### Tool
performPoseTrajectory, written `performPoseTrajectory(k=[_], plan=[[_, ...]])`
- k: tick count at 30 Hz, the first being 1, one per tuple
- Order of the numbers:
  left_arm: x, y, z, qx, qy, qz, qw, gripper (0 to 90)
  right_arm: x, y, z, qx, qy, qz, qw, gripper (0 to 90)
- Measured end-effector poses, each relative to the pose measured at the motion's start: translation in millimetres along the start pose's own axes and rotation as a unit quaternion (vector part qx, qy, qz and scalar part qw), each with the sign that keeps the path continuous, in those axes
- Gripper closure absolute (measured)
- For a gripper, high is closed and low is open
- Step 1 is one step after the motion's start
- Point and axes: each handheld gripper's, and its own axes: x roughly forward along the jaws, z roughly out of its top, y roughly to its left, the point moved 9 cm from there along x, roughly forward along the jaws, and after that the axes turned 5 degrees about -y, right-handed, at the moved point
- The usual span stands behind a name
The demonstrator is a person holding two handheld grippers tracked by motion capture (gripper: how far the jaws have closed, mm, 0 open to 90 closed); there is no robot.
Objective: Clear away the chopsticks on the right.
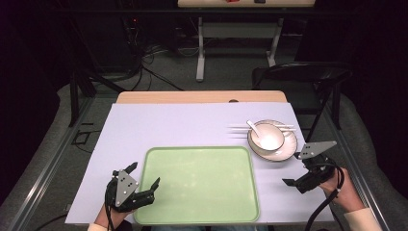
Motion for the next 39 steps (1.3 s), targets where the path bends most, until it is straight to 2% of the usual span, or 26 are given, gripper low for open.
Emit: performPoseTrajectory(k=[2,3,9,10,18,20,22,24,28,34,39], plan=[[-0.1,1.0,0.2,-0.004,-0.002,0.001,1.0000,15.5,-0.1,-4.2,3.0,-0.004,0.000,0.002,1.0000,0.0],[-0.1,1.0,0.2,-0.004,-0.002,0.001,1.0000,15.5,-0.1,-25.6,18.4,-0.007,0.011,-0.001,0.9999,0.0],[0.0,0.5,0.3,-0.003,-0.002,0.000,1.0000,15.5,-0.1,-25.6,18.4,-0.007,0.011,-0.001,0.9999,0.0],[0.0,0.5,0.4,-0.004,-0.003,0.000,1.0000,15.5,1.1,-35.4,26.0,-0.011,0.016,-0.004,0.9998,0.0],[0.0,0.6,0.4,-0.004,-0.003,0.000,1.0000,15.5,4.4,-55.1,40.9,-0.014,0.022,-0.010,0.9996,0.0],[0.5,0.5,0.5,-0.004,-0.003,-0.001,1.0000,15.5,5.3,-60.5,45.5,-0.009,0.020,-0.008,0.9997,0.0],[1.0,0.1,0.5,-0.002,-0.002,-0.002,1.0000,15.5,6.3,-67.8,48.8,-0.012,0.024,-0.015,0.9995,0.0],[0.6,-0.3,1.0,-0.004,-0.004,-0.004,1.0000,15.5,7.4,-75.0,52.1,-0.006,0.022,-0.017,0.9996,0.0],[-1.7,3.6,2.2,-0.020,-0.015,0.003,0.9997,15.5,9.7,-91.1,57.0,-0.002,0.018,-0.026,0.9995,0.0],[-4.6,8.9,3.4,-0.041,-0.028,0.012,0.9987,15.5,15.4,-113.0,60.9,0.003,0.029,-0.036,0.9989,0.0],[-7.1,12.7,4.7,-0.058,-0.041,0.021,0.9972,15.5,17.6,-121.3,66.2,0.007,0.031,-0.037,0.9988,0.0]])
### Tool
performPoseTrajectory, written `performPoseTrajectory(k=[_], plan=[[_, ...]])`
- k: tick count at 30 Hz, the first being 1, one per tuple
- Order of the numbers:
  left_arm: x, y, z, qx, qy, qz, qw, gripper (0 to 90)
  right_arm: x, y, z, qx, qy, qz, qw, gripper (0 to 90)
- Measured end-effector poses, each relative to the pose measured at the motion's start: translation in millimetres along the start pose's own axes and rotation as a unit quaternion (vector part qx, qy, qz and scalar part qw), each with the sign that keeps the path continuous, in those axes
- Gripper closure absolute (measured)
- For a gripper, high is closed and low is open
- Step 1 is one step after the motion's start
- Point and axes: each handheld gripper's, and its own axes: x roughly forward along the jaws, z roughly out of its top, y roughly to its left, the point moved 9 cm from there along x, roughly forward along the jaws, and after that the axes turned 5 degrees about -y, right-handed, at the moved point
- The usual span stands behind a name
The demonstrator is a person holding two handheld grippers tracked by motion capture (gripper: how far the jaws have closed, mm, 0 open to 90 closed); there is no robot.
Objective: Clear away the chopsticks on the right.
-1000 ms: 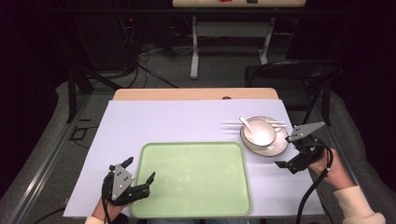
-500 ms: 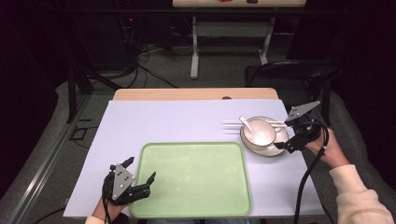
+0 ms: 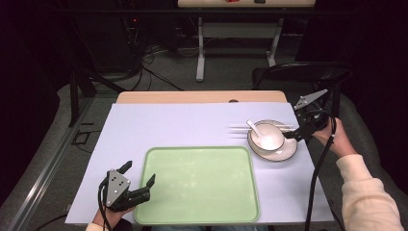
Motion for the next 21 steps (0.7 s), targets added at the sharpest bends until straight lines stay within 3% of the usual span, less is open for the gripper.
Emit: performPoseTrajectory(k=[5,11,18,21], plan=[[-7.7,7.0,1.6,-0.022,-0.009,0.013,0.9996,15.5,9.6,-9.2,6.8,-0.002,0.006,0.003,1.0000,0.5],[-13.0,7.3,1.6,-0.035,-0.010,0.001,0.9993,15.5,15.3,-19.0,9.9,-0.005,0.016,-0.004,0.9999,0.9],[-10.5,3.9,0.7,-0.027,-0.003,-0.009,0.9996,15.4,20.4,-35.7,10.4,0.002,0.026,-0.005,0.9997,1.2],[-9.9,4.0,0.6,-0.026,-0.002,-0.009,0.9996,15.4,29.9,-41.9,6.2,0.001,0.043,-0.010,0.9990,1.6]])
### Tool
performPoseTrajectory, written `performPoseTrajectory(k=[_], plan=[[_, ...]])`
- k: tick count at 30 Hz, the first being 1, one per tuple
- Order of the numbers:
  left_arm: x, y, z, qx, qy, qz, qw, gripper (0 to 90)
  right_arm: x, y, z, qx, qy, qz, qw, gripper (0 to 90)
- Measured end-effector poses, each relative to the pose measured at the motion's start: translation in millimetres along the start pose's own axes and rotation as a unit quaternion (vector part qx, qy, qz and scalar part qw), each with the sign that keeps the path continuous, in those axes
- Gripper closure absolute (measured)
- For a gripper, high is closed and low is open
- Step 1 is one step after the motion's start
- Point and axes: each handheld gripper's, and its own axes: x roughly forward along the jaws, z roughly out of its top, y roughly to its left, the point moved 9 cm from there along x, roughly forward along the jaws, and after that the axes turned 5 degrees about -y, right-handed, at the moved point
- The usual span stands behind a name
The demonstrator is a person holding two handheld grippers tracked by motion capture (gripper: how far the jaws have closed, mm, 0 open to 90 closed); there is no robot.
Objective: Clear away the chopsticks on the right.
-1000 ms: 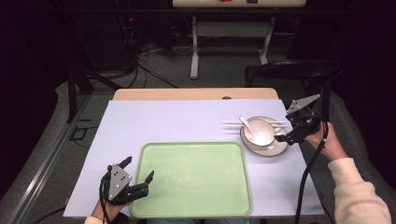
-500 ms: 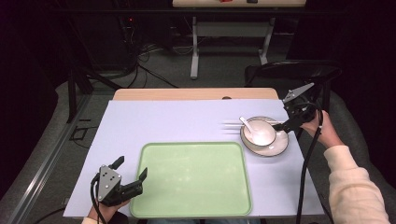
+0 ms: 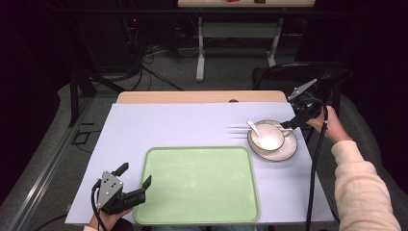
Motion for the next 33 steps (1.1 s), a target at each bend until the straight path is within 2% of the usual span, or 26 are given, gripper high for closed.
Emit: performPoseTrajectory(k=[3,5,7,9,10,11,12,13,14,15,16,17,19,21,25,26,27,28,31,33], plan=[[0.3,-0.1,0.1,0.000,0.000,0.000,1.0000,15.4,3.7,-2.7,0.2,0.003,0.007,0.005,1.0000,1.5],[0.6,-1.0,0.0,0.000,0.001,-0.002,1.0000,15.5,5.4,-6.0,5.0,0.001,-0.002,0.007,1.0000,2.2],[0.7,-1.2,0.0,0.001,0.001,-0.003,1.0000,15.4,8.7,-12.5,8.8,-0.004,0.007,-0.004,1.0000,4.5],[0.6,-0.7,0.0,0.000,0.001,-0.002,1.0000,15.4,11.7,-13.4,8.5,-0.002,0.017,0.000,0.9999,5.5],[0.5,-0.5,0.0,0.000,0.001,-0.002,1.0000,15.4,14.4,-15.2,9.2,-0.003,0.018,-0.001,0.9998,8.5],[0.5,-0.5,0.2,0.000,-0.001,-0.002,1.0000,15.5,18.7,-17.4,11.0,0.000,0.016,0.000,0.9999,16.7],[0.5,-0.6,0.1,0.000,-0.001,-0.002,1.0000,15.5,18.7,-17.4,11.0,0.000,0.016,0.000,0.9999,16.7],[0.4,-0.4,0.1,0.000,-0.001,-0.002,1.0000,15.4,21.5,-17.2,11.4,0.000,0.016,0.006,0.9999,20.7],[0.2,-0.4,-0.1,0.001,0.000,-0.002,1.0000,15.4,28.7,-17.3,9.2,-0.007,0.029,0.003,0.9995,30.1],[0.2,-0.4,-0.1,0.001,0.000,-0.002,1.0000,15.4,28.7,-17.3,9.2,-0.007,0.029,0.003,0.9995,30.1],[0.1,-0.3,-0.1,0.001,0.000,-0.002,1.0000,15.4,33.0,-16.7,7.5,-0.009,0.037,0.003,0.9993,34.3],[0.1,-0.3,0.0,0.001,0.000,-0.003,1.0000,15.4,39.6,-15.3,4.6,-0.014,0.047,0.009,0.9987,44.2],[0.0,-0.1,-0.1,0.001,0.000,-0.002,1.0000,15.4,43.7,-16.3,2.6,-0.018,0.055,0.002,0.9983,47.0],[0.4,-0.8,-0.2,0.002,0.001,-0.003,1.0000,15.4,49.9,-12.4,-0.3,-0.020,0.062,0.016,0.9977,53.4],[0.6,-1.1,-0.3,0.003,0.002,-0.003,1.0000,15.4,59.3,-11.6,-5.3,-0.034,0.077,0.016,0.9963,63.1],[0.6,-1.0,-0.2,0.002,0.001,-0.003,1.0000,15.5,63.5,-10.1,-7.8,-0.030,0.085,0.019,0.9958,65.8],[0.5,-0.9,-0.2,0.003,0.001,-0.003,1.0000,15.5,63.5,-10.1,-7.8,-0.030,0.085,0.019,0.9958,65.8],[0.5,-1.0,-0.2,0.002,0.001,-0.003,1.0000,15.4,66.3,-11.3,-8.2,-0.043,0.085,0.022,0.9952,66.9],[0.4,-1.0,-0.3,0.002,0.002,-0.003,1.0000,15.4,71.6,-10.6,-11.9,-0.047,0.100,0.027,0.9935,70.9],[0.4,-0.8,-0.3,0.002,0.001,-0.003,1.0000,15.4,73.8,-10.2,-12.6,-0.050,0.099,0.031,0.9934,71.5]])
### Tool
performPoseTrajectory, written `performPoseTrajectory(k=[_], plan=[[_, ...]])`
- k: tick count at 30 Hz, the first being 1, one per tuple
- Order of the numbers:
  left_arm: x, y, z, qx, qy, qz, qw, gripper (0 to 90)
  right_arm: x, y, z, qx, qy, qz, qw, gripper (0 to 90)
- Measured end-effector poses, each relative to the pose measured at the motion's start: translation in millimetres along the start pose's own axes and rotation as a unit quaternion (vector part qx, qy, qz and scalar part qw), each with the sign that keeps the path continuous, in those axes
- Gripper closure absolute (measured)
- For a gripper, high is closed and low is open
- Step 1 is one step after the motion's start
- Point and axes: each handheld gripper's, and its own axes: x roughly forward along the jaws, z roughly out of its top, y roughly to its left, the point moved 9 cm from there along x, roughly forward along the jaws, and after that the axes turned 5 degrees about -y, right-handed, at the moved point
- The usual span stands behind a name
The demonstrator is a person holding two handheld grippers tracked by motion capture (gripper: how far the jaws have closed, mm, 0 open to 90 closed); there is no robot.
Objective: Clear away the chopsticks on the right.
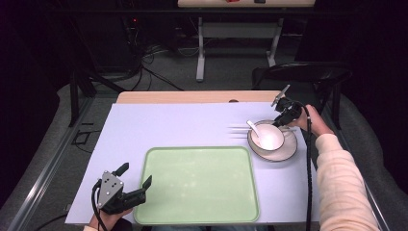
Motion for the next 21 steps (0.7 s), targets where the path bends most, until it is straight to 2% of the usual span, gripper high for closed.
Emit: performPoseTrajectory(k=[1,5,11,12,15,21], plan=[[0.0,0.0,0.0,-0.001,0.000,0.000,1.0000,15.5,0.9,0.1,-1.5,-0.002,0.008,0.000,1.0000,72.2],[0.0,-0.1,0.0,0.000,0.000,0.000,1.0000,15.4,3.5,-1.6,-1.7,-0.019,0.008,-0.008,0.9997,76.3],[0.0,-0.1,0.0,0.000,0.000,0.000,1.0000,15.5,7.6,-2.4,-0.9,-0.039,-0.002,-0.005,0.9992,78.5],[0.0,-0.1,0.0,0.000,0.000,0.000,1.0000,15.4,8.2,-1.2,-2.1,-0.037,0.005,-0.002,0.9993,79.5],[-0.1,0.1,0.0,-0.001,0.000,0.000,1.0000,15.5,16.5,-1.8,-5.1,-0.057,0.018,-0.004,0.9982,82.6],[-0.2,0.4,0.0,-0.001,-0.001,0.001,1.0000,15.4,18.1,-1.5,-4.1,-0.060,0.014,-0.006,0.9981,83.4]])
